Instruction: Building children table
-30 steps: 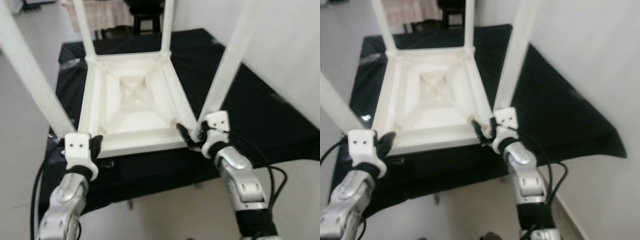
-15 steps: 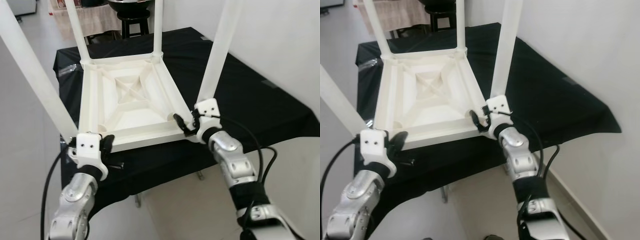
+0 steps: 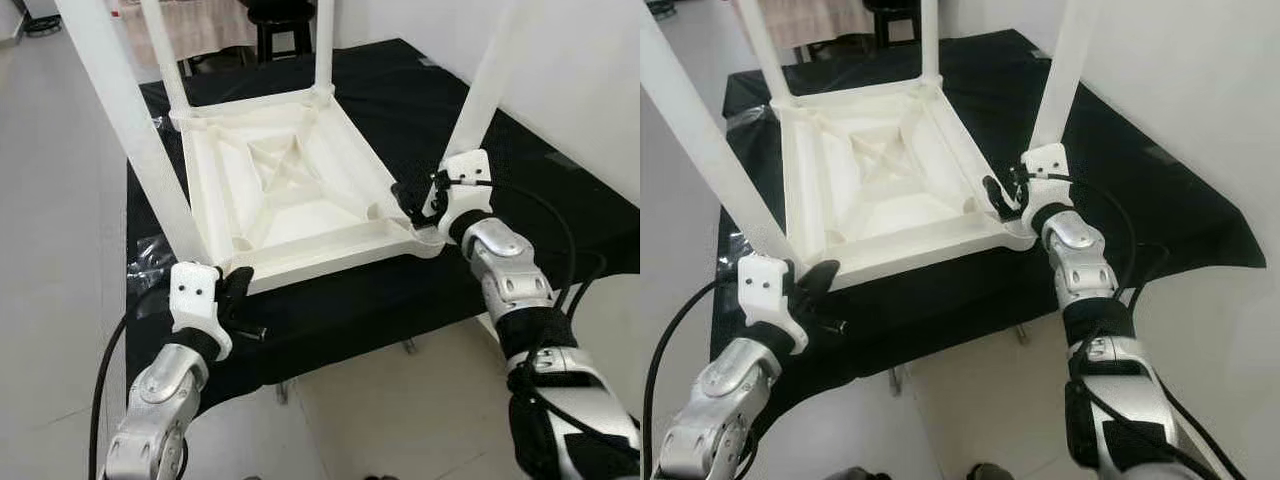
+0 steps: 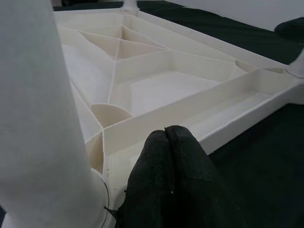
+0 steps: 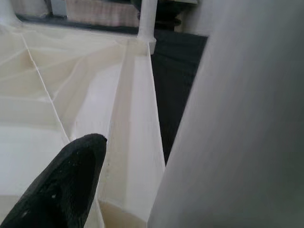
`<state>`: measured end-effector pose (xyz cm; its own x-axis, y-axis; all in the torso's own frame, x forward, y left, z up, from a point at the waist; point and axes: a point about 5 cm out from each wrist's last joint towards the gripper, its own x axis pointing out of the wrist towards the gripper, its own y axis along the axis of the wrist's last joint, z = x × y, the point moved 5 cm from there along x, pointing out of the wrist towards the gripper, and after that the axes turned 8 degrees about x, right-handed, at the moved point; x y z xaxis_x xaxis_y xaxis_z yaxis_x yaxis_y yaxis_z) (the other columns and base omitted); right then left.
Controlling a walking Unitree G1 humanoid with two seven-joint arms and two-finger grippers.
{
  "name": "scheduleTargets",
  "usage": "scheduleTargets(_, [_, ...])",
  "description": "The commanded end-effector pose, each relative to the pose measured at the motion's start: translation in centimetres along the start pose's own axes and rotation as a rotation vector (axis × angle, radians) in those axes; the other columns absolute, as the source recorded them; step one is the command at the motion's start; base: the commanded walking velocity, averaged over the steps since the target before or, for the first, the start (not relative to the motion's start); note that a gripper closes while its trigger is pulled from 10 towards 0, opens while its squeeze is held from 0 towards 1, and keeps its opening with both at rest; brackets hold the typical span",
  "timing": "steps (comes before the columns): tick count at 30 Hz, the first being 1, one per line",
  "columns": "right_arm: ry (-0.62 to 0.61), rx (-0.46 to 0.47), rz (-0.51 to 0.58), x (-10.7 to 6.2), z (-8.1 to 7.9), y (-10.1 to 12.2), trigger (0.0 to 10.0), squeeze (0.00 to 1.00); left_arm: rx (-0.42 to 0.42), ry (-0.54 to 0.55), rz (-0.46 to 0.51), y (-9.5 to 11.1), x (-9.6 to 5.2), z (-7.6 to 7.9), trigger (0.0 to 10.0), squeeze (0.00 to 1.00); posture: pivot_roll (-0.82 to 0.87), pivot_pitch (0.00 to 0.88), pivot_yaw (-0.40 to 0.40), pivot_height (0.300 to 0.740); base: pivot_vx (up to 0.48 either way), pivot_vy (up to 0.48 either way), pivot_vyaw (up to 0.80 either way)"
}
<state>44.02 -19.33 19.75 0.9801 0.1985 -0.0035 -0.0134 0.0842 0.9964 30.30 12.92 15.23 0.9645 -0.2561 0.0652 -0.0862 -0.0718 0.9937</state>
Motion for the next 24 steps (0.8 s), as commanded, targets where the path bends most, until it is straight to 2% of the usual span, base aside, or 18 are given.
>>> scheduleTargets(1, [0.014, -0.007, -0.029, 0.2, -0.4, -0.7, 10.0, 0.00, 0.003, -0.013, -0.008, 0.0, -0.3, 0.1, 10.0, 0.00, 0.08, 0.124, 0.003, 0.740, 0.000, 0.000, 0.00])
scheduleTargets(4, [0.022, 0.001, -0.041, 0.5, -0.8, -1.0, 10.0, 0.00, 0.004, -0.017, -0.007, 0.1, -0.4, 0.0, 10.0, 0.00, 0.08, 0.126, 0.003, 0.740, 0.000, 0.000, 0.00])
scheduleTargets(7, [0.092, 0.030, -0.045, 0.8, -2.8, -1.5, 10.0, 0.00, 0.013, -0.046, -0.007, 0.3, -0.8, 0.4, 10.0, 0.00, 0.09, 0.130, 0.004, 0.740, 0.000, 0.000, 0.00])
scheduleTargets(10, [0.123, 0.041, -0.053, 0.8, -3.6, -2.1, 10.0, 0.00, 0.035, -0.038, -0.005, 0.4, -1.0, 0.5, 10.0, 0.00, 0.09, 0.131, 0.006, 0.740, 0.000, 0.000, 0.00])
scheduleTargets(16, [0.124, 0.049, -0.064, 0.7, -3.7, -2.8, 10.0, 0.00, 0.073, -0.024, -0.019, 0.3, -1.7, 1.0, 10.0, 0.00, 0.09, 0.133, 0.007, 0.740, 0.000, 0.000, 0.00])
scheduleTargets(17, [0.126, 0.054, -0.067, 0.7, -3.8, -3.0, 10.0, 0.00, 0.056, -0.063, -0.011, 0.6, -2.2, 1.8, 10.0, 1.00, 0.09, 0.133, 0.006, 0.740, 0.000, 0.000, 0.00])
scheduleTargets(18, [0.131, 0.061, -0.071, 0.6, -3.9, -3.3, 10.0, 0.00, 0.044, -0.133, 0.003, 1.2, -3.1, 3.2, 10.0, 1.00, 0.09, 0.134, 0.006, 0.740, 0.000, 0.000, 0.00])
scheduleTargets(19, [0.134, 0.063, -0.073, 0.5, -3.9, -3.4, 10.0, 0.00, 0.041, -0.146, 0.006, 1.3, -3.4, 3.6, 10.0, 1.00, 0.09, 0.134, 0.006, 0.740, 0.000, 0.000, 0.00])
scheduleTargets(21, [0.136, 0.065, -0.074, 0.5, -4.0, -3.4, 10.0, 0.00, 0.033, -0.139, 0.010, 1.4, -3.6, 3.5, 10.0, 1.00, 0.09, 0.134, 0.006, 0.740, 0.000, 0.000, 0.00])
scheduleTargets(24, [0.144, 0.073, -0.073, 0.6, -4.3, -3.6, 10.0, 0.00, 0.016, -0.071, -0.002, 1.2, -4.6, 2.5, 10.0, 1.00, 0.10, 0.135, 0.005, 0.740, 0.000, 0.000, 0.00])
